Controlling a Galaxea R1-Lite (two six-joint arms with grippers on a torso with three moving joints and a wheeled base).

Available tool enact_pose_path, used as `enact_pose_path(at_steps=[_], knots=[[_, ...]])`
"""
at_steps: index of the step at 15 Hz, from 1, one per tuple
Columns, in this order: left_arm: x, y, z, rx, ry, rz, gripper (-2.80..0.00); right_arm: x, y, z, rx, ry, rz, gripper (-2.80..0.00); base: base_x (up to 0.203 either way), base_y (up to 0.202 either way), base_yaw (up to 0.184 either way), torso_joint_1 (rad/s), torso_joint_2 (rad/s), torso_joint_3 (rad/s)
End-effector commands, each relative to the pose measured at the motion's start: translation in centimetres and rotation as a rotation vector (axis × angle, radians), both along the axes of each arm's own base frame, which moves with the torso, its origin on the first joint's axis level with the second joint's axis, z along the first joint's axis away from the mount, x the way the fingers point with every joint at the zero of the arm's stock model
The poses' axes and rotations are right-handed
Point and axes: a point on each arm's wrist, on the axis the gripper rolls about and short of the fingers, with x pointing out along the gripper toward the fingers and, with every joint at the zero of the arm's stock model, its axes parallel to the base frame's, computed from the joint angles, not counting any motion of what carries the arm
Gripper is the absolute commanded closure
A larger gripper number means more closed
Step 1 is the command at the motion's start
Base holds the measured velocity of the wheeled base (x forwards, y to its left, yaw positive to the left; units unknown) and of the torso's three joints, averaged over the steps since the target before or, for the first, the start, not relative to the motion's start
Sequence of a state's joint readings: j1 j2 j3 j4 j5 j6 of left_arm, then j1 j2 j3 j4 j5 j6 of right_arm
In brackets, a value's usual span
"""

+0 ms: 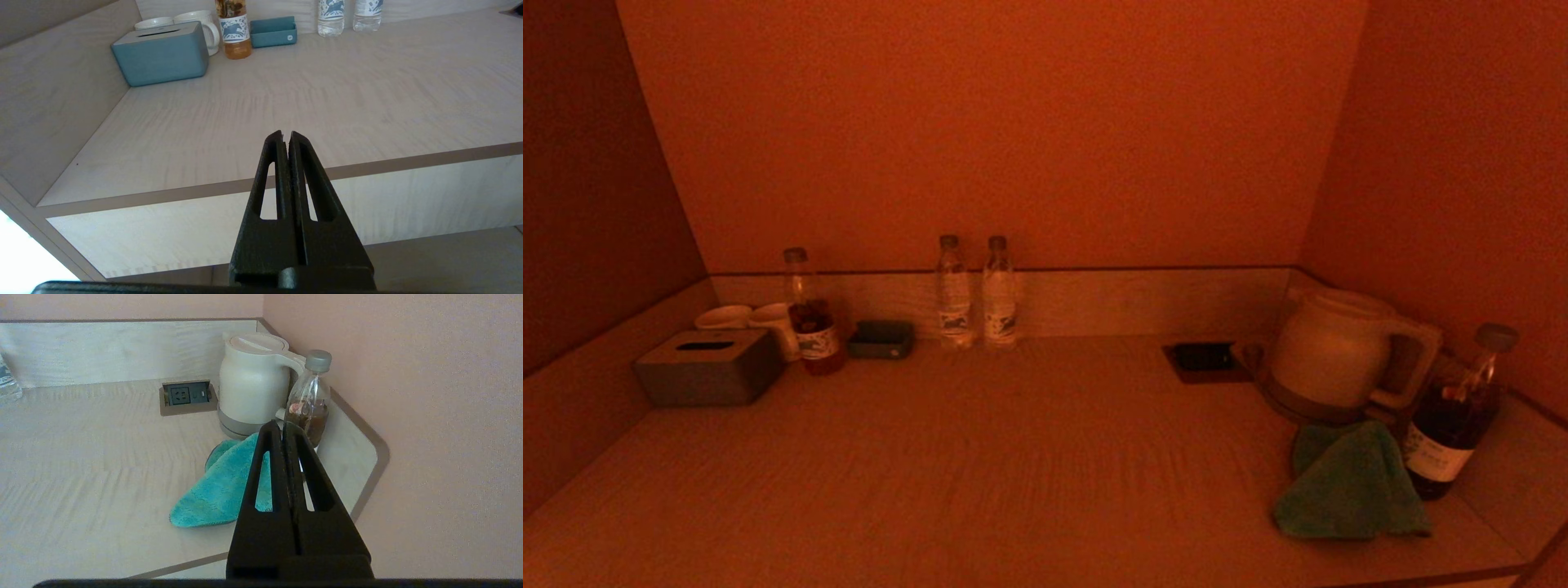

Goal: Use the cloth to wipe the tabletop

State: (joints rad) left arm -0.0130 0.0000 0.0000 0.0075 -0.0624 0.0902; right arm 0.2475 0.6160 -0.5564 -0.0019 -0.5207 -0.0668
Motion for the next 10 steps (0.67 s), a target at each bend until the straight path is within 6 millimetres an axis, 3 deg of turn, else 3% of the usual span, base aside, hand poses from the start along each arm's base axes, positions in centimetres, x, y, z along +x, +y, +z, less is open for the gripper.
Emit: enact_pose_path(at_steps=[1,10], knots=[[0.0,0.0,0.0,0.000,0.000,0.000,0.00,-1.3,-0.3,-0.5,0.008,-0.038,0.000,0.00,0.000,0.000,0.000,0.000,0.00,0.000],[0.0,0.0,0.0,0.000,0.000,-0.001,0.00,-4.1,-0.9,-2.9,0.020,-0.105,-0.044,0.00,0.000,0.000,0.000,0.000,0.00,0.000]])
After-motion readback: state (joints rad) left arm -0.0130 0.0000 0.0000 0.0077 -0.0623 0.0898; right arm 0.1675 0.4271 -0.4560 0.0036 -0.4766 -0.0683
